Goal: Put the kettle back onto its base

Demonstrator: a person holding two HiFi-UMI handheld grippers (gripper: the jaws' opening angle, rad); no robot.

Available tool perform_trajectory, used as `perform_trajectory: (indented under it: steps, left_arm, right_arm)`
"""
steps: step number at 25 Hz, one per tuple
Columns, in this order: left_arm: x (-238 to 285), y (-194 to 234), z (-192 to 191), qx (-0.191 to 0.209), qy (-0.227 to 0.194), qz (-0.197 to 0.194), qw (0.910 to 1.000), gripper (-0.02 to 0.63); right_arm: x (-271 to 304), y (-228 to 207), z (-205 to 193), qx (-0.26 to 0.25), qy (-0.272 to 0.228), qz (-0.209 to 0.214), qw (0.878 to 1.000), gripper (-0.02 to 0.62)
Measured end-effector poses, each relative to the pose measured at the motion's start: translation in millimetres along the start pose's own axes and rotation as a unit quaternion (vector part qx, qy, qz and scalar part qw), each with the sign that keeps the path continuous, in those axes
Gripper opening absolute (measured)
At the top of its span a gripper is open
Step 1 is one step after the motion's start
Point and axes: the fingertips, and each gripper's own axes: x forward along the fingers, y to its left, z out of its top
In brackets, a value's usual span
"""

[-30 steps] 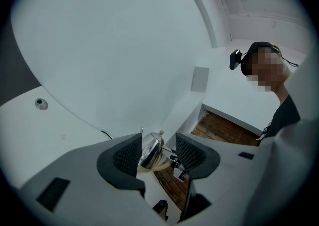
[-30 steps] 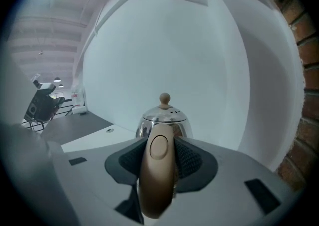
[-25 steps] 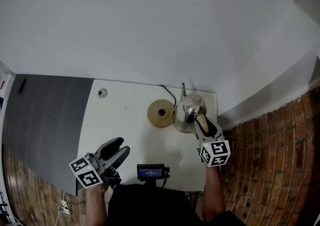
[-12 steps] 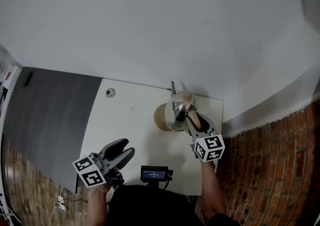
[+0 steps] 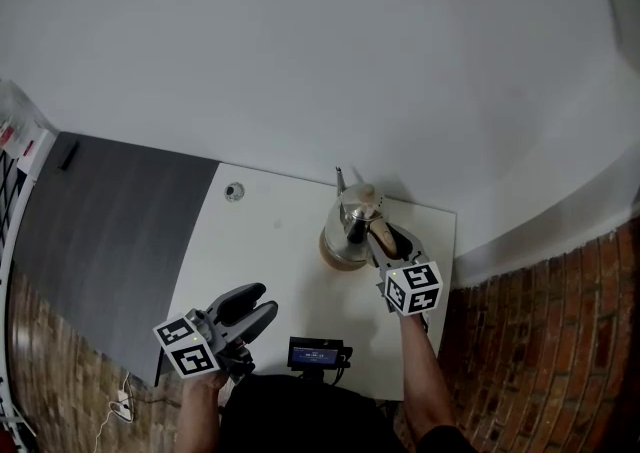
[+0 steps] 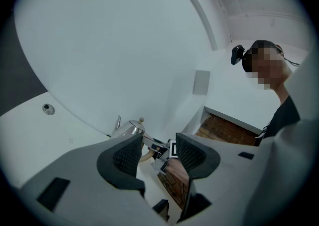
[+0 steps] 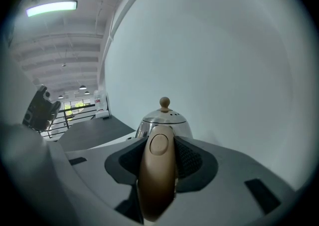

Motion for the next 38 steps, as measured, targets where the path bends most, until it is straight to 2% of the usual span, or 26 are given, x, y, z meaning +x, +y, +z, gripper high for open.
perform_trajectory:
  steps: [19,31,38]
  left_arm:
    - [6,-3,-5,-0.003,0.008,-0.002,1.0,0.213]
    - [10,-5,-5,-0.003,0.012,-0.006,0.9999,0.213]
    - [13,-7,-8,-0.005,0.016,-0.008,0.9998,0.213]
  right_arm:
    - [7,5,-20,-0.005,-0.014,0.016,1.0,0.158]
    - [4,7,-30,-0.023,-0.013,0.037,0.999,0.156]
    - [-3,0,-37,-0.013,-0.013,0.056,0.998,0.156]
